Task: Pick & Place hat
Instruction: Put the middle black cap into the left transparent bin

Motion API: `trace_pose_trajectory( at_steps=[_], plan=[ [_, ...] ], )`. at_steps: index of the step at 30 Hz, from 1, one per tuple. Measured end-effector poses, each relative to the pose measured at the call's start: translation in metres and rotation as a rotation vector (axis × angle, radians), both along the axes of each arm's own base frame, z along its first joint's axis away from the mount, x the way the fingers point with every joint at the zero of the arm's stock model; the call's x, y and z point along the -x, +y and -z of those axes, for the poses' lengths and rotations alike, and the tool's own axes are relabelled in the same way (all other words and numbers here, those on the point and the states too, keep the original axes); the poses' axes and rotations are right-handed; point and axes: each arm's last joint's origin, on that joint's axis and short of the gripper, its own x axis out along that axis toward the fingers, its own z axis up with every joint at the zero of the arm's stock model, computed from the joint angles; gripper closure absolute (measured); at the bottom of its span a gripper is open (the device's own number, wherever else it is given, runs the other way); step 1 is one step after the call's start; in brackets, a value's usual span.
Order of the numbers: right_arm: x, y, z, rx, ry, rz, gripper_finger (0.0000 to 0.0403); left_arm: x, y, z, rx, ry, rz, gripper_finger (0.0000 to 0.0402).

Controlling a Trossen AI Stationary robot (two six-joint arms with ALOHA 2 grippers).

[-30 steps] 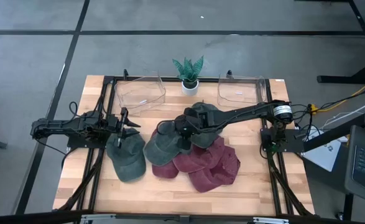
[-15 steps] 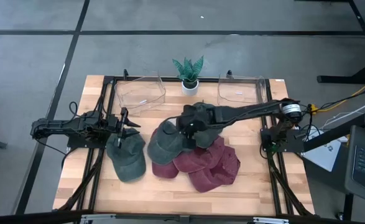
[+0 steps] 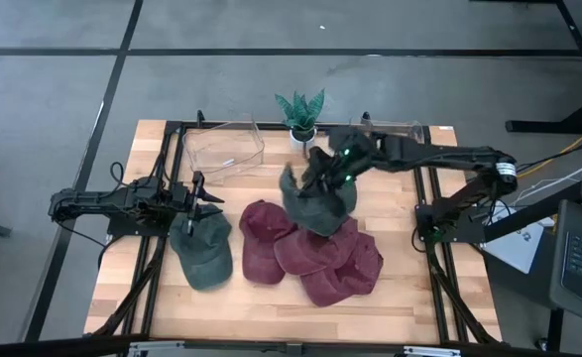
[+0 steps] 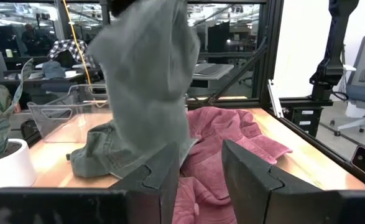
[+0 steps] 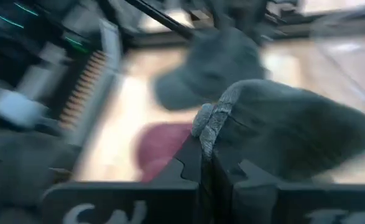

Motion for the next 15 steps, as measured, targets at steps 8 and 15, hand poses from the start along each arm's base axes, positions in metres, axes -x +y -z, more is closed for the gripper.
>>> trace_pose_trajectory(
  at_steps=[8,15],
  plan=[
    [0.007,0.001,-0.013,-0.098,-0.066,-0.094,0.0394,0.0,0.0,0.0,0.0,0.0,0.0,0.0286],
    [0.008,0.002,-0.014,-0.088,-0.08,-0.124,0.0392,0.0,0.0,0.0,0.0,0.0,0.0,0.0286]
  ],
)
